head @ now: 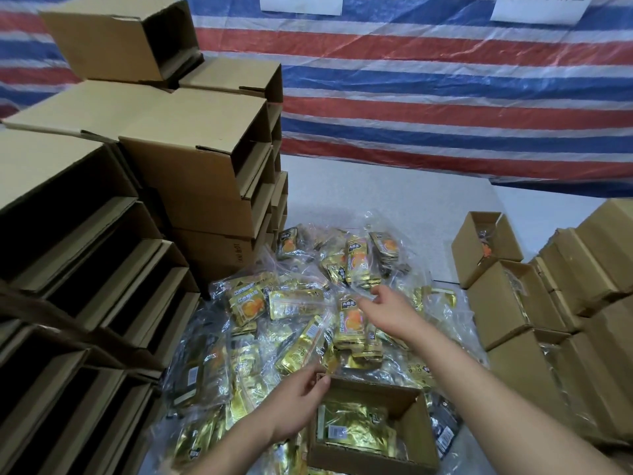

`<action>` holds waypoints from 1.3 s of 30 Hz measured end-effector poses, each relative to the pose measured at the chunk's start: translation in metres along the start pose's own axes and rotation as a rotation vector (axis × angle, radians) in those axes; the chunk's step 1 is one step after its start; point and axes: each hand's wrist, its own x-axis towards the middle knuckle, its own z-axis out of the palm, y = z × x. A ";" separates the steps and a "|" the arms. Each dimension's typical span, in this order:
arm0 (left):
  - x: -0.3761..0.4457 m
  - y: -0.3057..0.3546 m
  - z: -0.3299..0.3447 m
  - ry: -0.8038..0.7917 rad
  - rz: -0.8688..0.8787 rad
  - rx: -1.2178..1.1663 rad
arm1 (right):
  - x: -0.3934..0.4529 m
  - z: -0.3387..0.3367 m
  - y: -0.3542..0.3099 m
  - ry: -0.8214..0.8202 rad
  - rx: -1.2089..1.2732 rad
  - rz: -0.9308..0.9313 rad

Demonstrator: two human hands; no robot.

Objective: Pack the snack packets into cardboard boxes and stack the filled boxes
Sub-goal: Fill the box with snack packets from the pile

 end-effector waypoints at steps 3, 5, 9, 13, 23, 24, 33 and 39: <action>-0.003 0.005 -0.002 0.002 0.021 0.007 | 0.027 0.011 0.006 -0.001 -0.043 0.062; -0.004 0.007 -0.003 0.002 0.021 -0.004 | 0.039 0.021 0.008 -0.020 -0.052 0.088; -0.002 0.014 -0.005 0.014 0.005 -0.028 | 0.050 0.042 0.007 -0.031 -0.106 0.131; 0.020 0.032 -0.012 0.128 0.012 0.017 | 0.052 0.057 0.016 -0.011 -0.087 0.122; 0.158 0.085 0.011 0.131 -0.225 0.300 | 0.018 0.025 0.062 0.064 0.055 0.177; 0.169 0.088 0.016 0.121 -0.267 0.331 | 0.013 0.021 0.065 0.066 0.065 0.179; 0.214 0.083 0.035 0.069 -0.442 0.372 | -0.017 0.006 0.089 0.033 0.173 0.171; 0.189 0.096 0.014 0.006 -0.449 -0.044 | -0.015 0.005 0.078 0.023 0.173 0.190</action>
